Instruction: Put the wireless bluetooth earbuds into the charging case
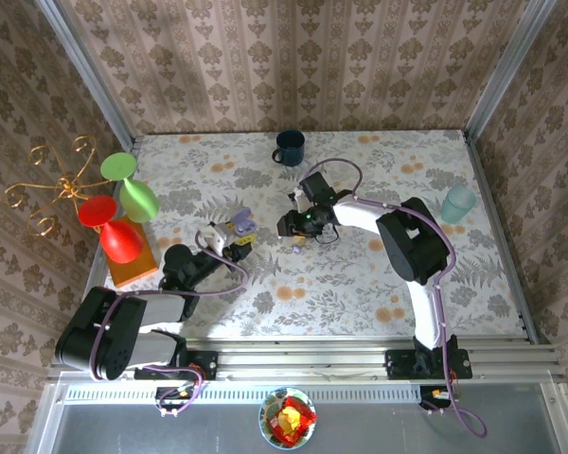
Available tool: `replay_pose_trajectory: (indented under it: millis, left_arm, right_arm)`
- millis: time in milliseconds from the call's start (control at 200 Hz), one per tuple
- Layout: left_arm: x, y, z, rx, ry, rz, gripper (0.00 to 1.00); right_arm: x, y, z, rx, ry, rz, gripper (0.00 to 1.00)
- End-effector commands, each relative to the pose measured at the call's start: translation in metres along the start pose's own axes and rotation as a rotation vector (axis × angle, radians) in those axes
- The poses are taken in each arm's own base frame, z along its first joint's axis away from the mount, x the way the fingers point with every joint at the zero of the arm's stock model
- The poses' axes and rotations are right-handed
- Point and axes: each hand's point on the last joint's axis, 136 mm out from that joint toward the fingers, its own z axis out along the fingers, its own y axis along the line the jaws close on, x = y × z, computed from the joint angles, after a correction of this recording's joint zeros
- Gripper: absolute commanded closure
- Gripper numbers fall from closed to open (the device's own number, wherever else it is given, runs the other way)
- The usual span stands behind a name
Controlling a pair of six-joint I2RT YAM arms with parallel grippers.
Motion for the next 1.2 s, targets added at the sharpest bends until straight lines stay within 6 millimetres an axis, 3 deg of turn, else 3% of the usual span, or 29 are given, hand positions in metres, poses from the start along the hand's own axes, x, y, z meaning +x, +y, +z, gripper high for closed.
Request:
replay_pose_trajectory:
  millis: [0,640,875,970,1195]
  left_arm:
    - [-0.009,-0.002,-0.001,0.014,-0.032,0.003,0.66]
    - [-0.005,-0.003,0.002,0.029,-0.021,-0.016,0.66]
    - [-0.004,-0.002,0.003,0.03,-0.017,-0.017,0.66]
    - [-0.004,-0.002,0.003,0.029,-0.016,-0.018,0.66]
    - [-0.002,-0.003,0.002,0.031,-0.013,-0.02,0.66]
  right_arm:
    - [0.019,-0.003,0.0,-0.028,0.074,-0.003,0.51]
    - [0.085,-0.007,-0.015,-0.048,0.148,-0.014,0.55]
    - [0.108,0.006,-0.019,-0.072,0.153,-0.015,0.55]
    - [0.106,0.013,-0.025,-0.076,0.123,-0.027,0.55]
    - [0.08,0.012,-0.043,-0.074,0.018,-0.031,0.57]
